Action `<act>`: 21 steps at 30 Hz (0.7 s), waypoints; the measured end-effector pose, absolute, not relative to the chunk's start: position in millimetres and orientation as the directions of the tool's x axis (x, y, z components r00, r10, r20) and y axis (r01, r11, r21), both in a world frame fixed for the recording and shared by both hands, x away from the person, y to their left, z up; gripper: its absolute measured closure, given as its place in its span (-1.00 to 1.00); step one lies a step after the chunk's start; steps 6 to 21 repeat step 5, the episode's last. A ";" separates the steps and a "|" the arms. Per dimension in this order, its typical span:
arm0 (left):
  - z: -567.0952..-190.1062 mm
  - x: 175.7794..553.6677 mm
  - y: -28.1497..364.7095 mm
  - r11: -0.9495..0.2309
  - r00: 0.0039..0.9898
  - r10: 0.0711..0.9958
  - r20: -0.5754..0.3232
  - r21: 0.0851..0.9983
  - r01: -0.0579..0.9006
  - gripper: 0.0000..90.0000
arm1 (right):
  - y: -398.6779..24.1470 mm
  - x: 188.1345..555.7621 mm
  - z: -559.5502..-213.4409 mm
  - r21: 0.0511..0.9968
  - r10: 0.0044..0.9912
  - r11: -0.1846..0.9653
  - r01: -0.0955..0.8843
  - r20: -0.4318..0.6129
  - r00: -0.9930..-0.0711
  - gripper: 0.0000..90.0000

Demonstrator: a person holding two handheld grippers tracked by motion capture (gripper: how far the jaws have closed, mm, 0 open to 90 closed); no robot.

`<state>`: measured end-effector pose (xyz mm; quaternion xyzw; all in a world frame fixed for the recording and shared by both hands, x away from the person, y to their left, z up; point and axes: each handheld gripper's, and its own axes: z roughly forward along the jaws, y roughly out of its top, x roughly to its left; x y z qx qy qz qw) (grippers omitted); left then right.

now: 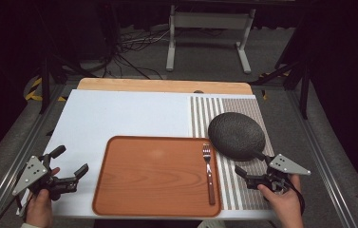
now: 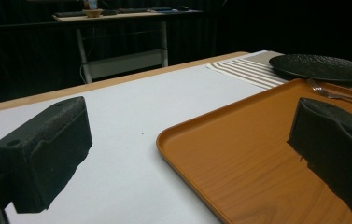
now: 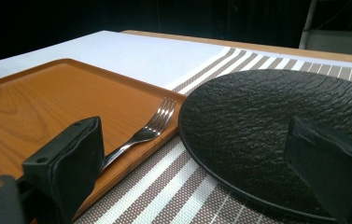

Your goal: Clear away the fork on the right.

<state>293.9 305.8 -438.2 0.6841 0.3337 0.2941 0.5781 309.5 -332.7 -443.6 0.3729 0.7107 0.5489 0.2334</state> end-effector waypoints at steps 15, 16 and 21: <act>-438.6 294.1 306.9 -0.105 0.601 0.799 0.011 0.987 0.122 -0.99 | -333.5 310.8 -444.6 0.954 0.787 0.108 0.279 0.090 -0.611 -0.87; -438.6 294.1 306.9 -0.105 0.601 0.799 0.011 0.987 0.122 -0.99 | -333.5 310.8 -444.6 0.954 0.787 0.108 0.279 0.090 -0.611 -0.87; -438.6 294.1 306.9 -0.105 0.601 0.799 0.011 0.987 0.122 -0.99 | -333.5 310.8 -444.6 0.954 0.787 0.108 0.279 0.090 -0.611 -0.87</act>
